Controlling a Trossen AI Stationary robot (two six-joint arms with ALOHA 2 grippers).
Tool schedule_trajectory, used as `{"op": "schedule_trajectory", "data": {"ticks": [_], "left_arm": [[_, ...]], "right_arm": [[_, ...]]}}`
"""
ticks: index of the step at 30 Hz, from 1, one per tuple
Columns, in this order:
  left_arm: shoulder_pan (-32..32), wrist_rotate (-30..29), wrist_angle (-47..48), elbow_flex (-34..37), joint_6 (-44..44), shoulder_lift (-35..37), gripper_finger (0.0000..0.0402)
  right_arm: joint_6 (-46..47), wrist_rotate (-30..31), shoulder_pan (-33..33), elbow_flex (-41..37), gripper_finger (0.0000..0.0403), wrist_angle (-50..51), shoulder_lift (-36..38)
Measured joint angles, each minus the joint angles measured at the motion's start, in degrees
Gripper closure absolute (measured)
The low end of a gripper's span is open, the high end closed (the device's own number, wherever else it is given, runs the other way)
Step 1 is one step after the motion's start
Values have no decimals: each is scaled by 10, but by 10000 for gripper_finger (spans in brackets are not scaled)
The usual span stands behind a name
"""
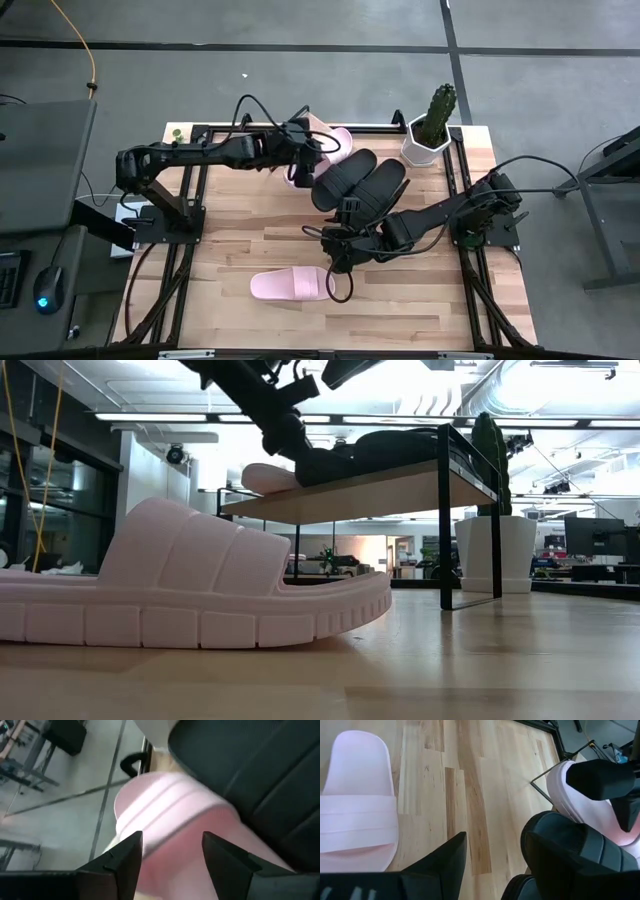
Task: Pick and place slides into the shelf
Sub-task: Put the pink slipper on the shelf
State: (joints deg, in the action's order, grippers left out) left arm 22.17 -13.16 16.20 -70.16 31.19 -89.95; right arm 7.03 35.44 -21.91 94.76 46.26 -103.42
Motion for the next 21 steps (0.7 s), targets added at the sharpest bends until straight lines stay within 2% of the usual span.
{"op": "schedule_trajectory", "data": {"ticks": [7,21], "left_arm": [[-25,-24,69,-14,-2,0,206],[-115,-108,112,-15,-18,28,206]], "right_arm": [[0,-1,0,0,210,0,0],[0,-6,0,0,210,0,0]]}}
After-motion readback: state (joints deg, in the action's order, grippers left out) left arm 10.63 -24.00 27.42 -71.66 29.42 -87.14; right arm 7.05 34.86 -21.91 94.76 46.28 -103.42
